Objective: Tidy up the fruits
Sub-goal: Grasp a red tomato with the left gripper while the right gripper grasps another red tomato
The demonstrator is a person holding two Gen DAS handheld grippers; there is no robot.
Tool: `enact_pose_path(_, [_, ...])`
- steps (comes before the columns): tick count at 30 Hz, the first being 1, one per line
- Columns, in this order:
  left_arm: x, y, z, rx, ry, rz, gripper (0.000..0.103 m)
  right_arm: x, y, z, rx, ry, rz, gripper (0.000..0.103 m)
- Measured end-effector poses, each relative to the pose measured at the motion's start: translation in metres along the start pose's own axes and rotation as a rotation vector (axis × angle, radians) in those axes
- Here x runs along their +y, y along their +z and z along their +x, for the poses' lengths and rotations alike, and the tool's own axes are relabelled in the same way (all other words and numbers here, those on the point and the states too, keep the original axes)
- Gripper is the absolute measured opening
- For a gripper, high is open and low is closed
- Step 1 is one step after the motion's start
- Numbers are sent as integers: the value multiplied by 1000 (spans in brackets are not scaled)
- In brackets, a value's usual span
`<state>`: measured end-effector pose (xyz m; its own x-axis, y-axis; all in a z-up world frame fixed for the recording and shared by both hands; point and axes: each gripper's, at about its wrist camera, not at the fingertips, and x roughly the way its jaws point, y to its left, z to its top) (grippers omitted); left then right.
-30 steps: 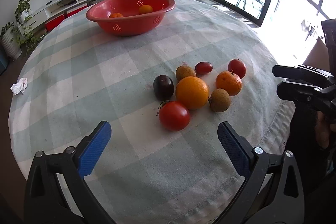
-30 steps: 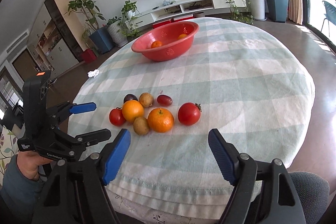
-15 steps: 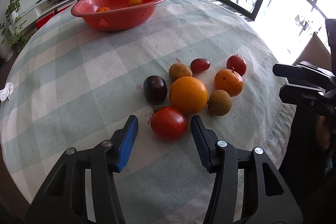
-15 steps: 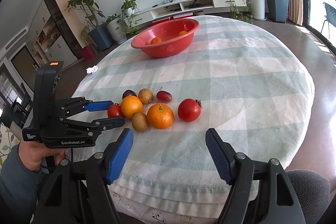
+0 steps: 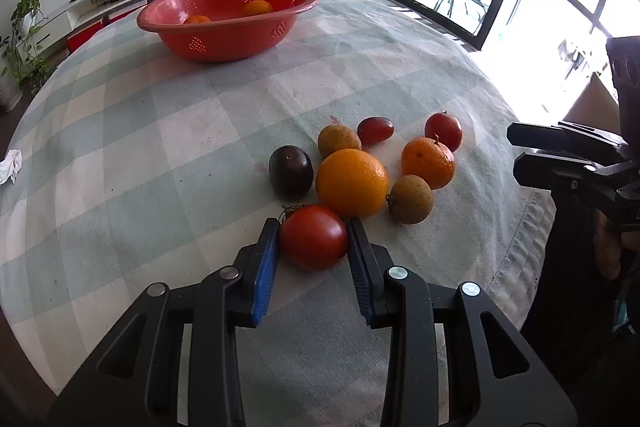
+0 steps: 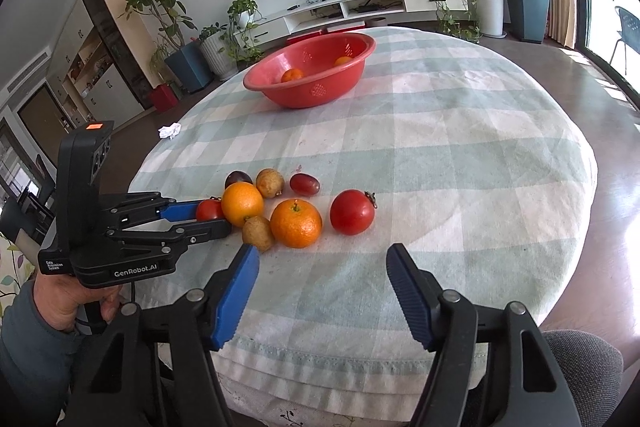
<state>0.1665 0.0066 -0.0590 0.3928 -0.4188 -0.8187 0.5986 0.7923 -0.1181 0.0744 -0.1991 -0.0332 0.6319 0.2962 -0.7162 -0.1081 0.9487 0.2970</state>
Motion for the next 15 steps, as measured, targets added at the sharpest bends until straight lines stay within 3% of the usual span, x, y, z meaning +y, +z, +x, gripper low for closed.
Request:
enact_pose_path(7, [3, -9, -16, -35, -12, -57, 32, -14, 15, 14, 69, -44, -12, 66])
enact_pose_path(15, [0, -21, -29, -62, -15, -94, 32, -21, 29, 38, 109, -20, 14, 55])
